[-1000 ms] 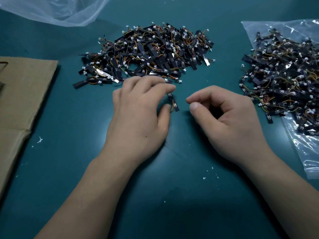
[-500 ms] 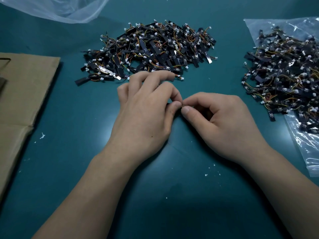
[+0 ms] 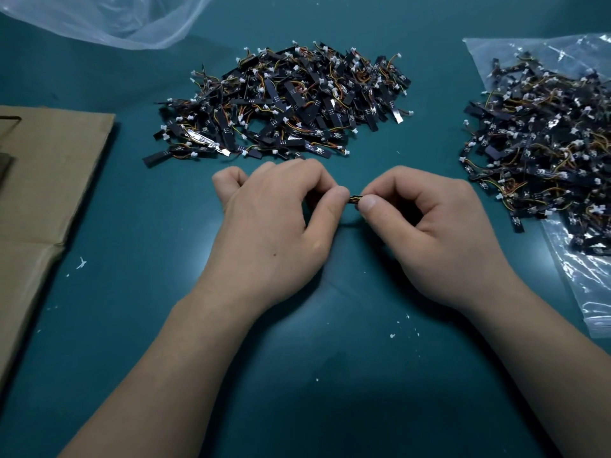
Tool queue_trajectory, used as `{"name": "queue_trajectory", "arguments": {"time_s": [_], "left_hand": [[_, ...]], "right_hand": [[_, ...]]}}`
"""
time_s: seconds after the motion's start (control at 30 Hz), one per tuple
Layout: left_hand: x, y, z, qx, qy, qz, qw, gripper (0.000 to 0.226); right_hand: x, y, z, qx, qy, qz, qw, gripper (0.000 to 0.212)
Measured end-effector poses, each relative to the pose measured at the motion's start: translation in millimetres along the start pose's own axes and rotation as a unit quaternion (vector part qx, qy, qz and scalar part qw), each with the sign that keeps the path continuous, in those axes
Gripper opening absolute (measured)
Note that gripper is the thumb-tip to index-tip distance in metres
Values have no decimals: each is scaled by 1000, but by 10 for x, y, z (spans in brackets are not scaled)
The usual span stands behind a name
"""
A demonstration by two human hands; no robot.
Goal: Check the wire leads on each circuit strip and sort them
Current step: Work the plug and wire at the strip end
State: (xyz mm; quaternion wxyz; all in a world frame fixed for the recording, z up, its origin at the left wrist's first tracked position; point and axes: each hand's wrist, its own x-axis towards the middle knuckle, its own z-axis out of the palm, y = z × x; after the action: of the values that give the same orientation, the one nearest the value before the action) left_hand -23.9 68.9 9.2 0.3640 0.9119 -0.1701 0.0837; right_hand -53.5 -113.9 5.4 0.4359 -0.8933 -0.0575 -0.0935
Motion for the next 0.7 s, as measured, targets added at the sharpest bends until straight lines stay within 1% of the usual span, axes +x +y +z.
{"name": "queue_trajectory", "arguments": {"time_s": [0.1, 0.23, 0.37, 0.5, 0.7], "left_hand": [[-2, 0, -12, -28, -5, -4, 1000, 24], [-8, 6, -21, -37, -21, 2, 999, 22], [-6, 5, -23, -46, -20, 1, 999, 21], [-12, 23, -31, -60, -13, 12, 998, 20], [-10, 21, -39, -63, 4, 27, 998, 16]], "right_hand": [[0, -5, -3, 9, 3, 6, 1000, 17], [1, 1, -8, 8, 0, 8, 1000, 19], [6, 13, -9, 30, -4, 13, 999, 19], [17, 19, -18, 59, -1, 6, 998, 30], [27, 37, 6, 48, 9, 15, 999, 35]]}}
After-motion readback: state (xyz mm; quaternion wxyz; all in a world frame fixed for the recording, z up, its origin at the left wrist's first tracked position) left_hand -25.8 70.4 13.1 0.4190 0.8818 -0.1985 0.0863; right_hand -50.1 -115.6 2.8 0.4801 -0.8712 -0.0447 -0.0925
